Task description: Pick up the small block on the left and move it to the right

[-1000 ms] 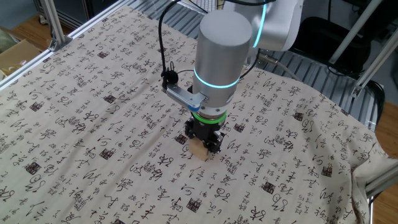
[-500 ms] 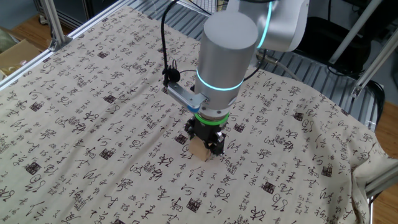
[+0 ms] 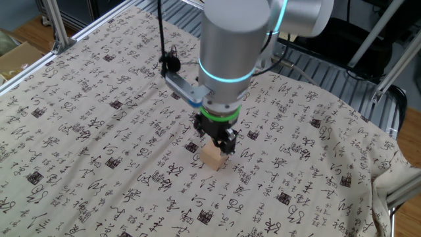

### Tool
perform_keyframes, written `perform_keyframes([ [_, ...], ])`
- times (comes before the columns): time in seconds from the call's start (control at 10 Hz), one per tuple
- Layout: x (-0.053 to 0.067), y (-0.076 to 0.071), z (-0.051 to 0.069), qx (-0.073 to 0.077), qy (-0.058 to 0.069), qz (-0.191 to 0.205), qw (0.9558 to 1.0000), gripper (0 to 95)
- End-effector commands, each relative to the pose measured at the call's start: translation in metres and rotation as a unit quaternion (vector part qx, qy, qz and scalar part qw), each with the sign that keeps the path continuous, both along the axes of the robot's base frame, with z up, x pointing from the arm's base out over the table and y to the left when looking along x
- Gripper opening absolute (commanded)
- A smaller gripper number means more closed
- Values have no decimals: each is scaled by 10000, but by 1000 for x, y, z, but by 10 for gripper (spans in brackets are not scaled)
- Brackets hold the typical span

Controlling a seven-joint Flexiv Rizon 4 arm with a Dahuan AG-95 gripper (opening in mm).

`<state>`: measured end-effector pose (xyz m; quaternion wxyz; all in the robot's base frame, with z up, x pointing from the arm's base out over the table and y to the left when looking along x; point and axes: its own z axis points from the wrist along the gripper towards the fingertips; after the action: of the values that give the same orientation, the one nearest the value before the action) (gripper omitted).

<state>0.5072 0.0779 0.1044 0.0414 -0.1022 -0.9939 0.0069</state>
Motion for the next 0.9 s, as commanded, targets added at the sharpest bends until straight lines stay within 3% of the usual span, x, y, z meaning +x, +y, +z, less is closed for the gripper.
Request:
perform_keyframes([
  [0.1,3,-5,11,-11,52,55,10000,190],
  [0.2,5,-9,17,-10,41,60,10000,0],
  [0.4,10,-15,23,32,-20,84,10000,0],
  [0.6,17,-28,26,400,-71,-34,9992,0],
  [0.9,24,-50,33,361,14,124,9993,0],
])
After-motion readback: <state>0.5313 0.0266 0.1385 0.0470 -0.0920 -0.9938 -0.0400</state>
